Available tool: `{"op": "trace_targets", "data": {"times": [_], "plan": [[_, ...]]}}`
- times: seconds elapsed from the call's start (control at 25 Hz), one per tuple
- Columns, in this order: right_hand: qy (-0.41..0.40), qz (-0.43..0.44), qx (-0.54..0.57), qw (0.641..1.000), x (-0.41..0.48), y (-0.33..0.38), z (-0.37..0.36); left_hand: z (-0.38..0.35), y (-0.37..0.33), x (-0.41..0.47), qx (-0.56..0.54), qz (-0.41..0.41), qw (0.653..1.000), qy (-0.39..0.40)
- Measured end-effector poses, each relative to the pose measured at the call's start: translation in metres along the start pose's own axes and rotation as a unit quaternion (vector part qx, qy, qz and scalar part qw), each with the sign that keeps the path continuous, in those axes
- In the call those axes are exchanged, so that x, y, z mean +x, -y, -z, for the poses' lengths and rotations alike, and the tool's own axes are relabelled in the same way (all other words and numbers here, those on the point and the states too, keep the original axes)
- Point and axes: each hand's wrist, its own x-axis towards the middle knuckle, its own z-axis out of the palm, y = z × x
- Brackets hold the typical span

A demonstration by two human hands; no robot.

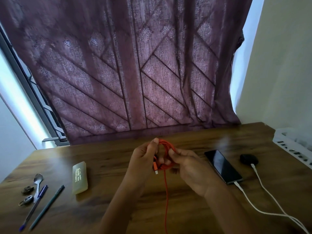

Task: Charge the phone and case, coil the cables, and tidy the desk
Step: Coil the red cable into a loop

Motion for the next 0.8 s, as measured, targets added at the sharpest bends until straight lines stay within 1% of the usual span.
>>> {"op": "trace_targets", "data": {"times": [0.12, 0.2, 0.24, 0.32, 0.4, 0.48, 0.56, 0.64, 0.68, 0.72, 0.76, 0.8], "plan": [[0.001, 0.005, -0.003, 1.000, 0.001, 0.006, -0.002, -0.002, 0.005, 0.002, 0.052, -0.033, 0.997, -0.050], [0.008, -0.001, 0.010, 1.000, 0.002, 0.011, -0.003, 0.001, 0.007, 0.004, 0.081, -0.050, 0.993, -0.067], [0.010, -0.014, 0.035, 0.999, 0.004, 0.012, -0.002, 0.001, 0.007, 0.005, 0.083, -0.048, 0.993, -0.069], [0.014, -0.050, 0.133, 0.990, 0.007, 0.013, -0.002, 0.000, 0.009, 0.007, 0.093, -0.044, 0.992, -0.076], [0.019, -0.082, 0.229, 0.970, 0.008, 0.013, -0.003, -0.002, 0.012, 0.010, 0.136, -0.053, 0.984, -0.099], [0.017, -0.099, 0.271, 0.957, 0.008, 0.010, -0.003, -0.004, 0.015, 0.011, 0.192, -0.070, 0.971, -0.123], [0.004, -0.102, 0.260, 0.960, 0.009, 0.007, -0.001, -0.006, 0.018, 0.009, 0.203, -0.079, 0.967, -0.132], [-0.010, -0.093, 0.221, 0.971, 0.010, 0.004, -0.001, -0.006, 0.019, 0.008, 0.195, -0.075, 0.969, -0.130], [-0.020, -0.075, 0.191, 0.978, 0.010, 0.002, -0.001, -0.005, 0.020, 0.008, 0.200, -0.074, 0.969, -0.127], [-0.043, -0.043, 0.150, 0.987, 0.012, -0.001, -0.001, -0.004, 0.021, 0.008, 0.204, -0.073, 0.968, -0.128], [-0.082, 0.004, 0.097, 0.992, 0.013, -0.004, -0.002, -0.002, 0.023, 0.008, 0.206, -0.072, 0.967, -0.135], [-0.146, 0.068, 0.026, 0.987, 0.012, -0.009, -0.002, -0.001, 0.024, 0.008, 0.205, -0.071, 0.965, -0.144]]}}
